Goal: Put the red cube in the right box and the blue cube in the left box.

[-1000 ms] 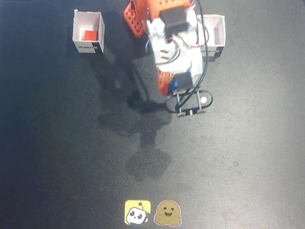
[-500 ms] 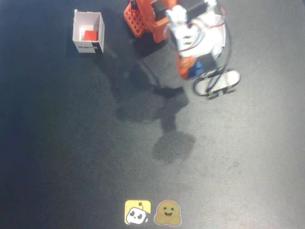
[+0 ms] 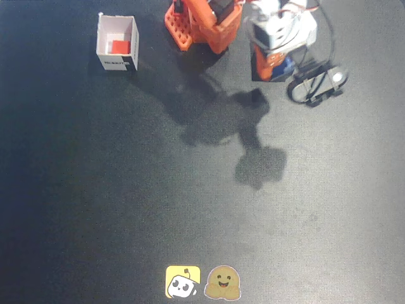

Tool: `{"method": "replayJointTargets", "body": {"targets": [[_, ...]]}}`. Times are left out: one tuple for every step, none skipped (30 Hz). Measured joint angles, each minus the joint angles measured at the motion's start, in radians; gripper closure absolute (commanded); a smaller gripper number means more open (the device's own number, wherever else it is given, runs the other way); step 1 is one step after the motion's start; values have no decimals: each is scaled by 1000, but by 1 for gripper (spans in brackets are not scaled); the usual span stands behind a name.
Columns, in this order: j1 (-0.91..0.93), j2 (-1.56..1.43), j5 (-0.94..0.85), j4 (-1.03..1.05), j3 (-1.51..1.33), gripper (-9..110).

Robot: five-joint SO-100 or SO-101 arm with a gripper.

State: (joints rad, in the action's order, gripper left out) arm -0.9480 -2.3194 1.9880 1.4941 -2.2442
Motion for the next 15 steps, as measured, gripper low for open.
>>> {"method": "replayJointTargets", "body": {"targets": [[-12,-9,8,0,-5,93],[-23,-14,15,0,-5,93],[-38,-20,23,5,-9,93],[-55,-26,31,9,-15,93],[-74,-31,37,8,-17,93],[-86,-32,43,9,-18,93],[-100,-37,48,14,-21,93],[-107,-38,52,18,-23,93],[-121,-41,60,18,-28,93],[-138,-48,71,18,-34,93],[-160,-52,81,18,-35,93],[-173,-60,87,20,-41,93],[-183,-64,91,23,-46,93],[-186,-69,91,25,-51,93],[-190,-74,91,26,-57,93]]}}
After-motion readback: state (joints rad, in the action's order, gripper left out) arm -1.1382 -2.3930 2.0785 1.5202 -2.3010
